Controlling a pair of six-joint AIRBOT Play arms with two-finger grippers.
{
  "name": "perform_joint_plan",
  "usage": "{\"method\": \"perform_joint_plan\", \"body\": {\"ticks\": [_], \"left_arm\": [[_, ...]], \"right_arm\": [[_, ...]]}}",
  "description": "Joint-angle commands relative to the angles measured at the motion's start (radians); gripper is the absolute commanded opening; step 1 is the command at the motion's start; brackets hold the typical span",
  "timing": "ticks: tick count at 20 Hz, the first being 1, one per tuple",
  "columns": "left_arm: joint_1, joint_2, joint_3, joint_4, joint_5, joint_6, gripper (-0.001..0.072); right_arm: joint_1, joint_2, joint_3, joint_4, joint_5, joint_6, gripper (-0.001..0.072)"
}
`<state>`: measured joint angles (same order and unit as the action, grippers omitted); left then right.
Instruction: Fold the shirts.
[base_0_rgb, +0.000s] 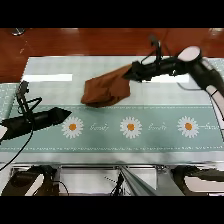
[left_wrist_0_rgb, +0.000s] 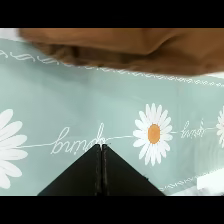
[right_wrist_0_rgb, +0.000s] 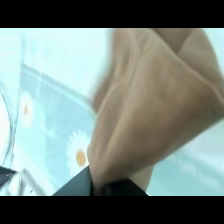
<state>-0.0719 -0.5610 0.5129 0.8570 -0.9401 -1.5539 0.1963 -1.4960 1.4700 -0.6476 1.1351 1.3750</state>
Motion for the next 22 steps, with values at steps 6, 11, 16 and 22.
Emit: {"method": "perform_joint_plan", "body": {"ticks": [6, 11, 16, 22], "left_arm": [[0.001, 0.000, 0.000, 0.000, -0.050, 0.000, 0.0022], [0.001, 0.000, 0.000, 0.000, -0.090, 0.053, 0.0022], [0.001, 0.000, 0.000, 0.000, -0.098, 0.054, 0.0022], [0.001, 0.000, -0.001, 0.000, -0.100, 0.103, 0.0022]], "right_arm": [[-0.225, 0.002, 0.526, -0.230, 0.273, 0.200, 0.0036], [-0.502, 0.025, 0.560, -0.227, 0.449, 0.259, 0.0036], [-0.726, 0.075, 0.560, -0.336, 0.617, 0.276, 0.0036], [-0.956, 0.262, 0.312, -0.520, 0.720, 0.258, 0.0035]]}}
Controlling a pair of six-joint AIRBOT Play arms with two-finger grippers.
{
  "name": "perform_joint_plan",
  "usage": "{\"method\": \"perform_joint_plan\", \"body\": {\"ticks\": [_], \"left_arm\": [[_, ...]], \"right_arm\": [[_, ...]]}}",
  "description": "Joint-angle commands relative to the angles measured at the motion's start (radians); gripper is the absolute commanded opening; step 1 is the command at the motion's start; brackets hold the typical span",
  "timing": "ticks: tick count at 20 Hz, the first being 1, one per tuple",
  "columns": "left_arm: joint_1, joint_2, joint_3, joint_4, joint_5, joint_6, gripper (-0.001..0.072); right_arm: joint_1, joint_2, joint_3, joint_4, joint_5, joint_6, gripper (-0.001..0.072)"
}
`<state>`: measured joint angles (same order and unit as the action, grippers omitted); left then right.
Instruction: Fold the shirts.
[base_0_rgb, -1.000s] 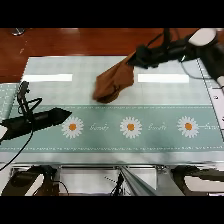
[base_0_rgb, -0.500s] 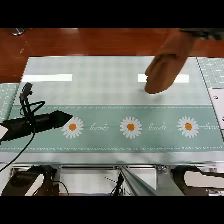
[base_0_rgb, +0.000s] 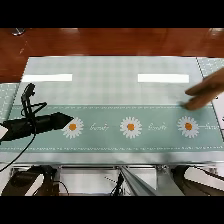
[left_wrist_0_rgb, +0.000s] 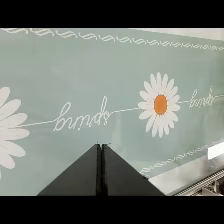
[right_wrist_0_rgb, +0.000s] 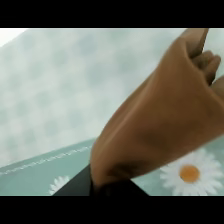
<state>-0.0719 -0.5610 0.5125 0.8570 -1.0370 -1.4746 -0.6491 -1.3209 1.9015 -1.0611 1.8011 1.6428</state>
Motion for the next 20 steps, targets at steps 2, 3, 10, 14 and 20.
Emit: {"method": "perform_joint_plan", "body": {"ticks": [2, 3, 10, 14, 20], "left_arm": [[0.001, 0.000, 0.000, 0.000, -0.003, 0.024, 0.0022], [0.001, 0.000, 0.000, 0.000, -0.003, 0.024, 0.0021], [0.001, 0.000, 0.000, 0.000, 0.001, 0.023, 0.0022], [0.001, 0.000, 0.001, -0.001, 0.000, 0.024, 0.0022], [0.003, -0.088, 0.230, -0.001, 0.056, 0.092, 0.0021]], "right_arm": [[-0.218, 0.177, -0.262, -0.202, 0.050, -0.014, 0.0035], [-0.275, 0.216, -0.320, -0.246, 0.050, 0.001, 0.0035], [-0.524, 0.469, -0.590, -0.532, 0.037, 0.081, 0.0107], [-0.522, 0.480, -0.657, -0.554, 0.046, 0.090, 0.0631], [-0.521, 0.480, -0.600, -0.127, -0.224, 0.083, 0.0255]]}}
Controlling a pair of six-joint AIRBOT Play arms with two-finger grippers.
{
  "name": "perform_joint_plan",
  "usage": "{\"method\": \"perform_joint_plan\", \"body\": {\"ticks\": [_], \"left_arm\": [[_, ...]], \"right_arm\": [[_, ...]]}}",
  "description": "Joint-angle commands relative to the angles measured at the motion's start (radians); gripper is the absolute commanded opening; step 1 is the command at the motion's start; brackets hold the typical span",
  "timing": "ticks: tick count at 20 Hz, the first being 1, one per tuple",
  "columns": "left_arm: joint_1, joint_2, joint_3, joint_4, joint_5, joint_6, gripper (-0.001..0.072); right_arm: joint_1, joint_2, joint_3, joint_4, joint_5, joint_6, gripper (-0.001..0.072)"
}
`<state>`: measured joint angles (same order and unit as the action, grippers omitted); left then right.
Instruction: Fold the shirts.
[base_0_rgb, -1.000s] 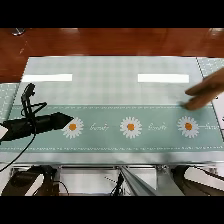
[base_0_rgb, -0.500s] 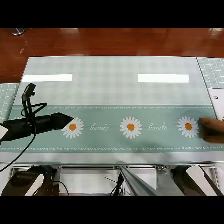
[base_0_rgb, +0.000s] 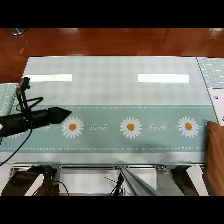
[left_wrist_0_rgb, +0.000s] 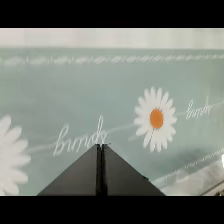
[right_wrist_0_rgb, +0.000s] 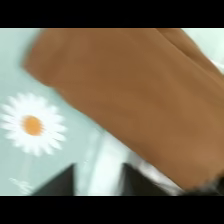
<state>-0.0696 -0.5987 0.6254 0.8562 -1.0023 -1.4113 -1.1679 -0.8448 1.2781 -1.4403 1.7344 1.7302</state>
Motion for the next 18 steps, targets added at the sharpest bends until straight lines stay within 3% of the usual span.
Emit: {"method": "perform_joint_plan", "body": {"ticks": [1, 3, 4, 6, 9, 12, 13, 15, 18], "left_arm": [[0.000, -0.101, 0.209, -0.004, 0.009, 0.043, 0.0022], [-0.001, -0.224, 0.421, -0.009, -0.042, 0.042, 0.0021], [-0.006, -0.294, 0.537, -0.035, -0.064, 0.042, 0.0021], [-0.053, -0.424, 0.741, -0.070, -0.076, 0.043, 0.0021], [-0.204, -0.545, 0.864, 0.068, -0.068, 0.037, 0.0020], [-0.352, -0.571, 0.715, 0.414, -0.040, -0.138, 0.0021], [-0.371, -0.571, 0.639, 0.496, -0.031, -0.182, 0.0022], [-0.361, -0.577, 0.513, 0.588, -0.026, -0.201, 0.0022], [-0.312, -0.583, 0.473, 0.584, -0.018, -0.264, 0.0022]], "right_arm": [[0.007, 0.004, 0.036, 0.415, -0.257, -0.041, 0.0058], [0.121, -0.007, 0.059, 0.710, -0.488, -0.129, 0.0037], [0.225, -0.022, 0.076, 0.778, -0.562, -0.189, 0.0037], [0.507, -0.058, 0.098, 0.753, -0.658, -0.281, 0.0037], [0.970, -0.135, 0.078, 0.433, -0.655, -0.287, 0.0037], [1.304, -0.228, -0.072, -0.041, -0.603, -0.078, 0.0037], [1.349, -0.253, -0.128, -0.133, -0.599, -0.016, 0.0037], [1.363, -0.300, -0.194, -0.186, -0.579, 0.002, 0.0037], [1.331, -0.349, -0.195, -0.178, -0.554, 0.018, 0.0037]]}}
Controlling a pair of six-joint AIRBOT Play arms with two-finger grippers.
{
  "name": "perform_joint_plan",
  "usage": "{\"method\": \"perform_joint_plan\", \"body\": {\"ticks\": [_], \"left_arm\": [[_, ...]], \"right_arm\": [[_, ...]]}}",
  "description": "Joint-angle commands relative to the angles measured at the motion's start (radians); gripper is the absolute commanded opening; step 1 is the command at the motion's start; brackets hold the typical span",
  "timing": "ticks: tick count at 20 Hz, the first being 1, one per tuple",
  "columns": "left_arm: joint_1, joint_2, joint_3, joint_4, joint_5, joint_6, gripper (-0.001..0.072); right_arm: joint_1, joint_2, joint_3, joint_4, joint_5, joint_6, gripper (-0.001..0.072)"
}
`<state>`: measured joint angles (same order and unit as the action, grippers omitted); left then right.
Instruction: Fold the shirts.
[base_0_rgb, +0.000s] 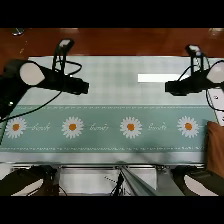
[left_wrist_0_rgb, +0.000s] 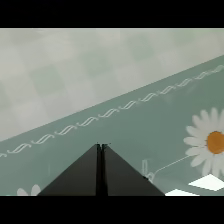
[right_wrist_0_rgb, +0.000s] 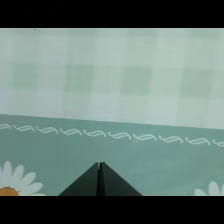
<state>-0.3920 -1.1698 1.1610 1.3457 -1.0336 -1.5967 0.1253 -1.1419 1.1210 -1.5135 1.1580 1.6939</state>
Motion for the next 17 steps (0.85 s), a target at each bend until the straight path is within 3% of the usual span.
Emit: {"method": "perform_joint_plan", "body": {"ticks": [1, 17], "left_arm": [[0.014, -0.011, -0.061, 0.095, 0.013, -0.077, 0.0022], [0.011, -0.010, -0.061, 0.095, 0.005, -0.075, 0.0022]], "right_arm": [[0.035, -0.052, -0.038, -0.106, 0.019, 0.069, 0.0038], [0.032, -0.051, -0.037, -0.109, -0.006, 0.074, 0.0038]]}}
